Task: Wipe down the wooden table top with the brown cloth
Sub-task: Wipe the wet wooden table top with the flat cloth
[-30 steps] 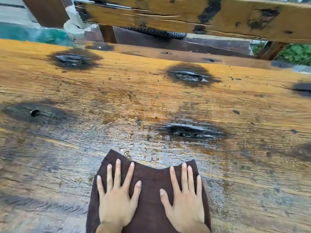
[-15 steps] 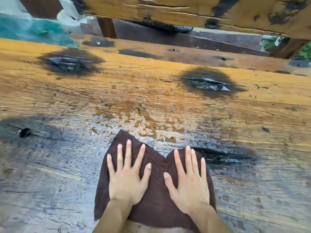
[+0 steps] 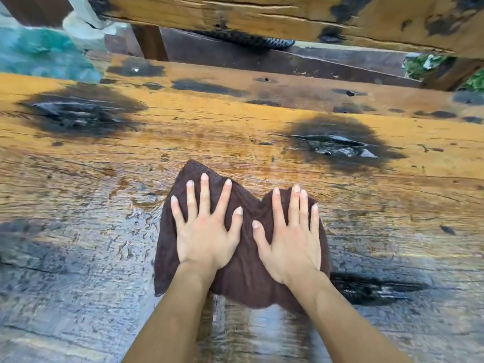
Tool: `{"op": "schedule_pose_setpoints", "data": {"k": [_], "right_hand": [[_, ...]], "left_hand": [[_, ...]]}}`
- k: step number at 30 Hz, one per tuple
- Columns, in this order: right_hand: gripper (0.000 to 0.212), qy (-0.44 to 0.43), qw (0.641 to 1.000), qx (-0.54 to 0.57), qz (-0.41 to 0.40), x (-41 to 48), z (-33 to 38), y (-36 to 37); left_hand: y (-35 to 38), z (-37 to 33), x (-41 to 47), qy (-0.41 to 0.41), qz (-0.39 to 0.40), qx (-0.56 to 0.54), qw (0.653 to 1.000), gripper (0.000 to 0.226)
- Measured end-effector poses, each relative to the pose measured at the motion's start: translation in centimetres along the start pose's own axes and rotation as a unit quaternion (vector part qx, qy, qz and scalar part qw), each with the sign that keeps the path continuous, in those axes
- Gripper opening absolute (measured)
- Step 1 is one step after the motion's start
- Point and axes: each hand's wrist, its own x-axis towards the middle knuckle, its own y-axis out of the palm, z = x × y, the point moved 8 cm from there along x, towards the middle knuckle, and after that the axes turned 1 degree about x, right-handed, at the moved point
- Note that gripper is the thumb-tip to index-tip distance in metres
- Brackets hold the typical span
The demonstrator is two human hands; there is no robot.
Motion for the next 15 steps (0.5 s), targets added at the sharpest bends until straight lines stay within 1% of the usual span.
{"op": "schedule_pose_setpoints", "data": {"k": [15], "right_hand": [[0.081,0.038,0.999,0.002,-0.038,15.7,1.2,-2.4]], "left_hand": [[-2.1,-1.6,15.3,0.013,-0.015,-0.010,1.000,0.065]]}}
